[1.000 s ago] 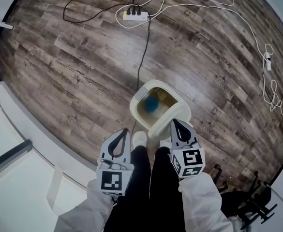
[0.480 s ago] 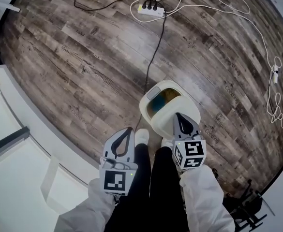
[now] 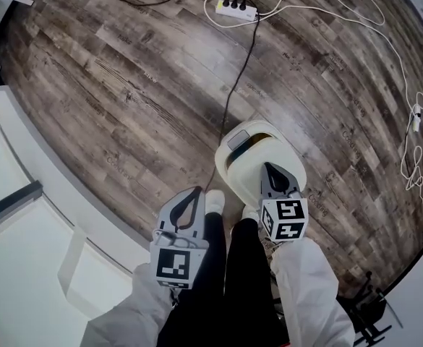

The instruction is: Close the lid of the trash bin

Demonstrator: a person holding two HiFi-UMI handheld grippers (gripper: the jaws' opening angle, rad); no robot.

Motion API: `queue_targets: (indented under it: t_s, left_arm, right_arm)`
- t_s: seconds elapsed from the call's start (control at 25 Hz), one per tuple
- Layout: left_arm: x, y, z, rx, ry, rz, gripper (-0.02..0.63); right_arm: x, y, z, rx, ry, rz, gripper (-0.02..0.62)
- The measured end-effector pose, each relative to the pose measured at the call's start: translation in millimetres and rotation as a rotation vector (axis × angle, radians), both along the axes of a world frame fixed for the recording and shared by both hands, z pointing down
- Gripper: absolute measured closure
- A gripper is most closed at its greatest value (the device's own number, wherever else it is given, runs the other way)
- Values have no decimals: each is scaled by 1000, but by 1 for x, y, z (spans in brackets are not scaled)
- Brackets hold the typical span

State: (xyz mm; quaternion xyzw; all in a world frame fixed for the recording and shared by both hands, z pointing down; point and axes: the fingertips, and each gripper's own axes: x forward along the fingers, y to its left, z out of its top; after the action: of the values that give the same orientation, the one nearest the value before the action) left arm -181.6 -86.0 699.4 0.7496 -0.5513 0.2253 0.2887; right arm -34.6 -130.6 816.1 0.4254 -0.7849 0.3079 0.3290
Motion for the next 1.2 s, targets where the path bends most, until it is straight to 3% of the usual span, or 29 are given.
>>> queue_targets:
  t_s: [0.52, 1.2]
  left_arm:
    - [-20, 1, 20, -19, -3, -43, 601]
    - [-23, 2, 25, -28, -1, -59, 601]
  right_arm:
    - [-10, -6, 44, -75, 50, -36, 572]
    - [-12, -6, 54, -88, 80, -58, 572]
